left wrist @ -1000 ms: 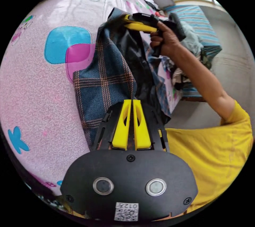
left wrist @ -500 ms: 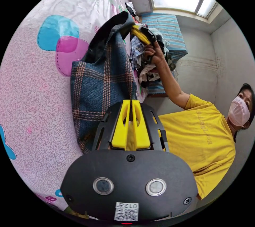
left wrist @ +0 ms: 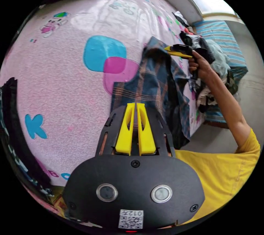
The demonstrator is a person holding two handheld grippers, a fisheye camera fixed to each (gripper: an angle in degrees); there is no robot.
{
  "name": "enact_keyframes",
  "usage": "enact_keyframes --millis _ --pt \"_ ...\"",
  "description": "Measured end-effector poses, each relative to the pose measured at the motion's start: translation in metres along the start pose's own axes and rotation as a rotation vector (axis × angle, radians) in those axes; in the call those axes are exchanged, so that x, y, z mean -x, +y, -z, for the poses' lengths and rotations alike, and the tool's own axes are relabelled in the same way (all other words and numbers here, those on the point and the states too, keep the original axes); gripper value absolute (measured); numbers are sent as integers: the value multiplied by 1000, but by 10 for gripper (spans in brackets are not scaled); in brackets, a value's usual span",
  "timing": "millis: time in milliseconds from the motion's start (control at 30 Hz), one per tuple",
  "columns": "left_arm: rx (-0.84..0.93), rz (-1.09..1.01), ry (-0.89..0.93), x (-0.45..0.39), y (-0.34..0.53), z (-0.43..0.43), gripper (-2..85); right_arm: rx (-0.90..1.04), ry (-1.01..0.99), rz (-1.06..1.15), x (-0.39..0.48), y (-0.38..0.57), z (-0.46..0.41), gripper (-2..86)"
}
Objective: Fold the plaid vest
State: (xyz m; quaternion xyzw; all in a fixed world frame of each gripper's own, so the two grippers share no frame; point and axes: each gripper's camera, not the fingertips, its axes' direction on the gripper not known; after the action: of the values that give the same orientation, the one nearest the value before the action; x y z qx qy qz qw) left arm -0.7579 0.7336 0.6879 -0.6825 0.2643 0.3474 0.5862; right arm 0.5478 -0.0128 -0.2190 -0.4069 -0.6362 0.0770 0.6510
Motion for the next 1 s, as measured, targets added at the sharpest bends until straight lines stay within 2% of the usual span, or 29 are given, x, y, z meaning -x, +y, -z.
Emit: enact_keyframes --millis 100,267,367,500,633,767,1000 --pt "59 38 -181 3 -9 -14 12 1 68 52 15 3 -5 55" --pt "112 47 -226 5 -21 -44 29 -156 359 200 52 31 6 77" --pt "125 11 -256 -8 -27 -51 40 -227 333 357 75 29 -1 94" --pt "143 -54 -318 -33 -32 -59 49 -110 294 398 88 -5 -36 116" --pt "93 -38 -261 -40 -33 -55 51 37 351 431 97 -27 -81 89" --pt "129 -28 -230 -39 -37 -69 33 49 421 504 114 -22 -100 37" --pt "131 -61 -225 -42 -40 -67 2 -2 490 635 161 -34 -128 23"
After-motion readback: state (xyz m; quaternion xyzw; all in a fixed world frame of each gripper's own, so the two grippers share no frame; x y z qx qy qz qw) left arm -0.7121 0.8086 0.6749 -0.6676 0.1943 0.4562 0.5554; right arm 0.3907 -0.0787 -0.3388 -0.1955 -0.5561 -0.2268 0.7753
